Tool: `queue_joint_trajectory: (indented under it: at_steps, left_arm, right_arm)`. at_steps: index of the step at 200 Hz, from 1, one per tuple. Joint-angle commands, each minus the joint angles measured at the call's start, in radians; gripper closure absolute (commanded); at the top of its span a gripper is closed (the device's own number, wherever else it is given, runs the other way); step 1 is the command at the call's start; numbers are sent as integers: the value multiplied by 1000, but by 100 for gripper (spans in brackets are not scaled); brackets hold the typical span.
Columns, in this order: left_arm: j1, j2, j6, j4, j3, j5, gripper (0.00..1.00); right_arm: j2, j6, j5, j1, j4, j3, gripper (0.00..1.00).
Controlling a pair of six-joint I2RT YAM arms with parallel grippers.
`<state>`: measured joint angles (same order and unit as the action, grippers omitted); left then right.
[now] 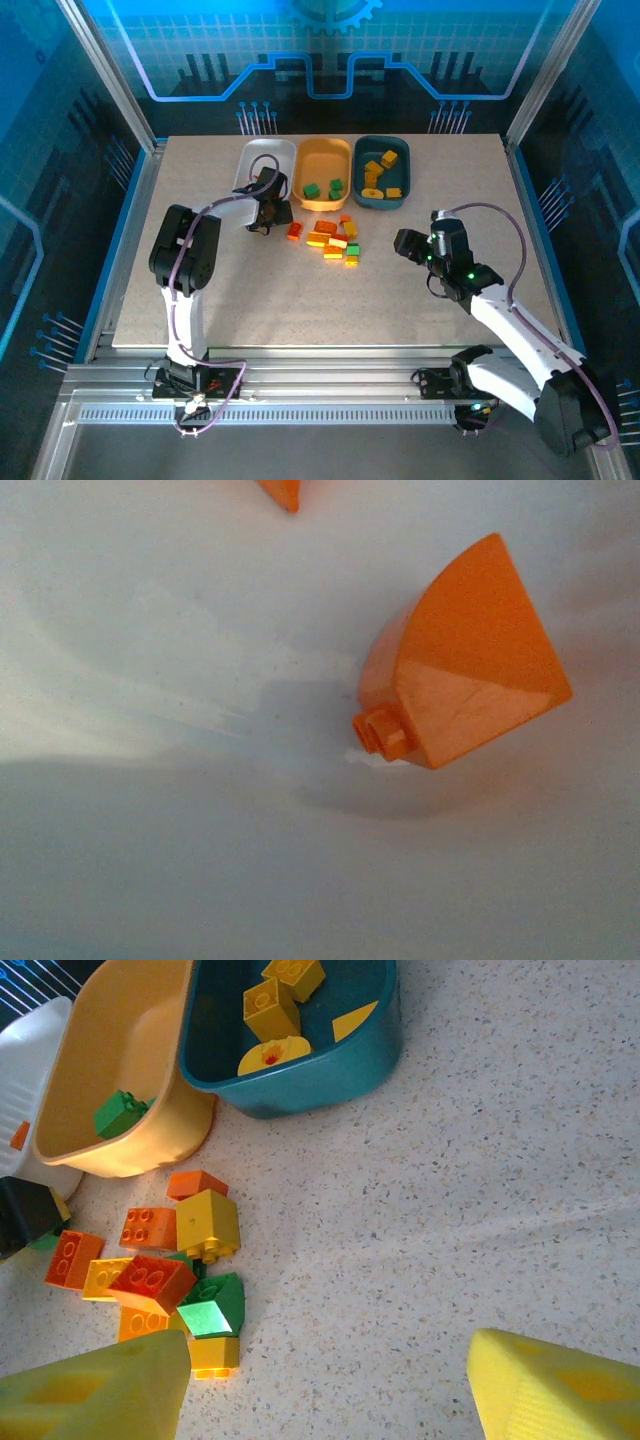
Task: Sort the legos into containers by color
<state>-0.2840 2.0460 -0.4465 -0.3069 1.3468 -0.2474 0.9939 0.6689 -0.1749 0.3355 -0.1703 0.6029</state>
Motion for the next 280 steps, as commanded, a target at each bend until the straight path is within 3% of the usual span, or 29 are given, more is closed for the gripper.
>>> queue_joint_trajectory:
  at_steps: [1,34,86,130,163,253,280]
  left_arm:
    - [2,20,20,-29,18,4,29]
    - [0,21,14,-45,22,-15,42]
    - [-26,-32,23,-45,-16,-27,54]
    - [-101,-237,38,-45,-86,-34,56]
    - [-142,-279,55,-76,-5,-9,56]
    - [-146,220,78,-278,693,48,50]
    - [-146,292,68,-310,813,81,33]
  right_arm:
    - [8,-15,-11,17,19,15,25]
    - [18,-16,-12,19,22,16,26]
    - [24,-17,-17,22,26,15,26]
    - [44,-17,-14,31,35,16,25]
    - [58,-17,-14,41,38,19,26]
    - [-29,-35,-41,46,24,10,25]
    - [-16,-41,-68,49,26,6,25]
